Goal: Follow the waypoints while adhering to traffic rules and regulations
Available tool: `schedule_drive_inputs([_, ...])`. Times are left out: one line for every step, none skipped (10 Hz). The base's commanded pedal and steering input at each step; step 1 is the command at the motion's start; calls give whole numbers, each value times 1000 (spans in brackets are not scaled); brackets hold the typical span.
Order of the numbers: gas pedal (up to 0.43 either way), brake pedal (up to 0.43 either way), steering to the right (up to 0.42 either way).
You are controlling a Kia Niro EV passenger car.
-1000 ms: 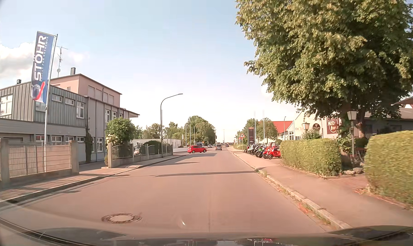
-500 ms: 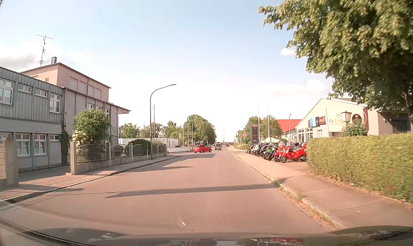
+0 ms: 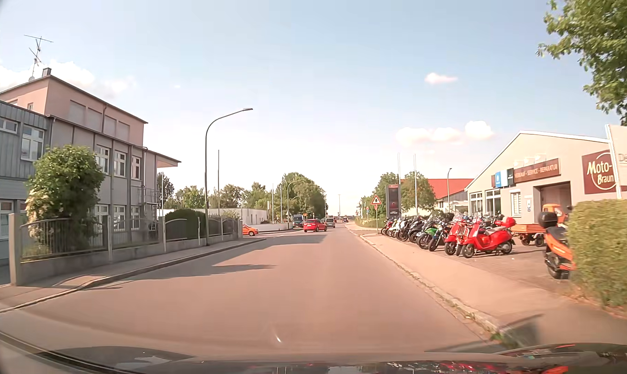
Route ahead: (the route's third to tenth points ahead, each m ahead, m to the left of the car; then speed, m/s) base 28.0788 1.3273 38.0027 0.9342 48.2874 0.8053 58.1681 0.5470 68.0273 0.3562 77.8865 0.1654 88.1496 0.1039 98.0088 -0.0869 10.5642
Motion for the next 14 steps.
schedule_drive_inputs([8, 12, 1])
schedule_drive_inputs([8, 12, 1])
schedule_drive_inputs([8, 12, 1])
schedule_drive_inputs([8, 12, 1])
schedule_drive_inputs([8, 12, 1])
schedule_drive_inputs([8, 12, 1])
schedule_drive_inputs([20, 12, 1])
schedule_drive_inputs([20, 12, 1])
schedule_drive_inputs([20, 12, 1])
schedule_drive_inputs([20, 12, 1])
schedule_drive_inputs([20, 12, 1])
schedule_drive_inputs([20, 12, 1])
schedule_drive_inputs([28, 12, 1])
schedule_drive_inputs([28, 12, 2])
